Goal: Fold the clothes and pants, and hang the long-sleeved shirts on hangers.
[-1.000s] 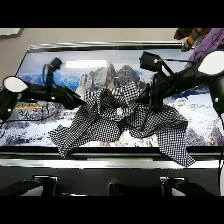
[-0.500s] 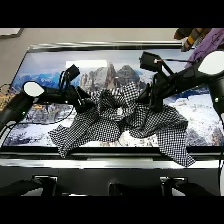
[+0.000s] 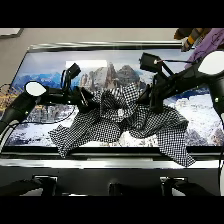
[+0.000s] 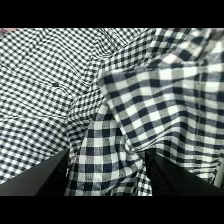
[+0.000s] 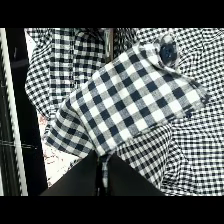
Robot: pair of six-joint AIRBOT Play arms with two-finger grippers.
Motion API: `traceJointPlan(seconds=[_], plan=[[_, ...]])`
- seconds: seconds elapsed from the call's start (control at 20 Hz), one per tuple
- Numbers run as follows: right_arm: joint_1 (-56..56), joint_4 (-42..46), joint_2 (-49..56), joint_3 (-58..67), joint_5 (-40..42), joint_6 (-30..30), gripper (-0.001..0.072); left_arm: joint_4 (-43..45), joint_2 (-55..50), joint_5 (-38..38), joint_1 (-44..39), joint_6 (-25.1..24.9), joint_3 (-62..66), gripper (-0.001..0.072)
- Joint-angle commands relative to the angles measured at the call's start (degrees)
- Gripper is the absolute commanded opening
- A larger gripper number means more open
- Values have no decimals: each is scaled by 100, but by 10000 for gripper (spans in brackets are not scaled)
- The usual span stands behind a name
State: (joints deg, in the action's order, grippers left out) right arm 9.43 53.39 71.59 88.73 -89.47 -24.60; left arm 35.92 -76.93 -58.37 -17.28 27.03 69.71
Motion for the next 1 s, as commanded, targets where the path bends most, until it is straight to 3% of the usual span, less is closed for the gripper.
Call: traceJointPlan(seconds=[0.0,0.05,0.15,0.25,0.35,0.85,0.9,0.95], plan=[[7,11,2,0,0,-2,25,-57,-127,-70,-107,-9,-4,530],[7,9,2,0,4,-2,25,-57,-157,-72,-122,-9,-2,525],[7,22,2,0,2,-2,25,-52,-170,-68,-140,-9,-2,423],[7,26,2,0,4,-2,25,-52,-170,-70,-140,-4,-2,152],[7,28,0,0,4,-2,25,-52,-168,-72,-140,-2,-2,48],[7,37,0,0,-20,-9,29,136,-151,-144,-138,0,-2,22],[7,131,-4,0,-20,-42,53,136,-151,-170,-138,0,-2,21],[7,275,-4,0,-20,-162,197,133,-151,-188,-138,0,-2,20]])
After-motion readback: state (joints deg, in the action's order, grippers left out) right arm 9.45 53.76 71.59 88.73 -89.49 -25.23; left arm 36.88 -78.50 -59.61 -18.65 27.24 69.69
